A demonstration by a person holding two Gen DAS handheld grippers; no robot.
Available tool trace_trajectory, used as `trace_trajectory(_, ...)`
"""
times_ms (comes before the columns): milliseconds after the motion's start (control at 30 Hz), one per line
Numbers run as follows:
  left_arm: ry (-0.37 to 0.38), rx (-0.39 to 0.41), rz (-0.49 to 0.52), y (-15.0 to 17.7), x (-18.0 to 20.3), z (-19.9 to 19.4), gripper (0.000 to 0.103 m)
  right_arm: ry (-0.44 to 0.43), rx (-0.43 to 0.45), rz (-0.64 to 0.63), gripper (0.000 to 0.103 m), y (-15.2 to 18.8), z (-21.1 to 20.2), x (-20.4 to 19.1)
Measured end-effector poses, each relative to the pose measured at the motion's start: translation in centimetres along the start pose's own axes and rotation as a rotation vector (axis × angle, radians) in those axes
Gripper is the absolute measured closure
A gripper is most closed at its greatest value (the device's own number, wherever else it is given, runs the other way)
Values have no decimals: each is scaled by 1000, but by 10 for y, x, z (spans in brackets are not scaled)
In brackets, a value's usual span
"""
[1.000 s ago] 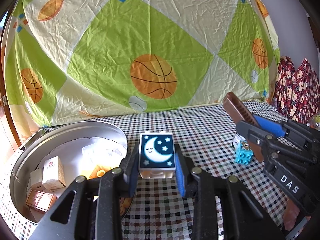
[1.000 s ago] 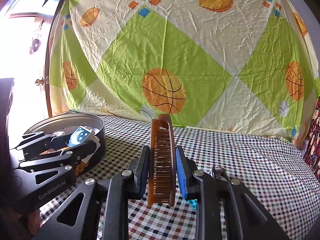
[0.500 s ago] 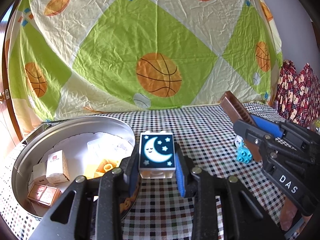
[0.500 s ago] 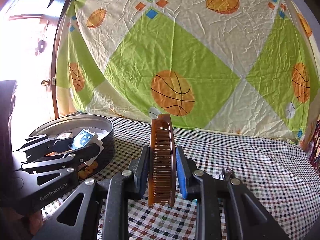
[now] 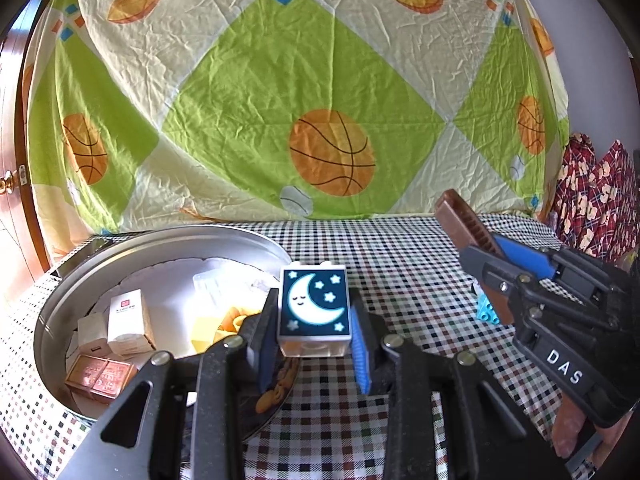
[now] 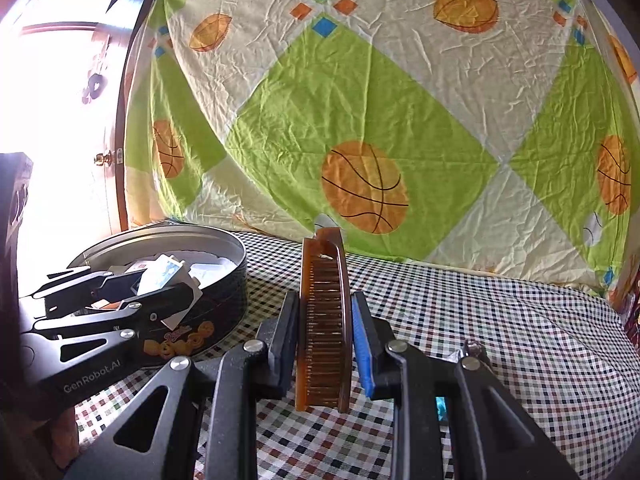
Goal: Organize rigid objects
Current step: 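Carry moon-print block toward tin with left gripper while right gripper carries brown comb, then release moon-print block into tin with left gripper while right gripper drops brown comb in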
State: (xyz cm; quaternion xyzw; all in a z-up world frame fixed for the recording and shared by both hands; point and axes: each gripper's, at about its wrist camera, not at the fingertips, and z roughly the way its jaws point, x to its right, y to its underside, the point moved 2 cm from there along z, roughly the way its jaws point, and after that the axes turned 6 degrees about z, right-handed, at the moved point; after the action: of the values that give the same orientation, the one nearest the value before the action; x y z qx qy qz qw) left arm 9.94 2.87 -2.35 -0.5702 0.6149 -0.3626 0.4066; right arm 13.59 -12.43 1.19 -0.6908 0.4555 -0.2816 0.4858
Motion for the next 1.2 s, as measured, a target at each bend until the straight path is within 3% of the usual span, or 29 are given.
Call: trace_trajectory(1200, -40, 2, -81, 10, -53, -14, 73, -96, -66, -98, 75, -3, 29, -53)
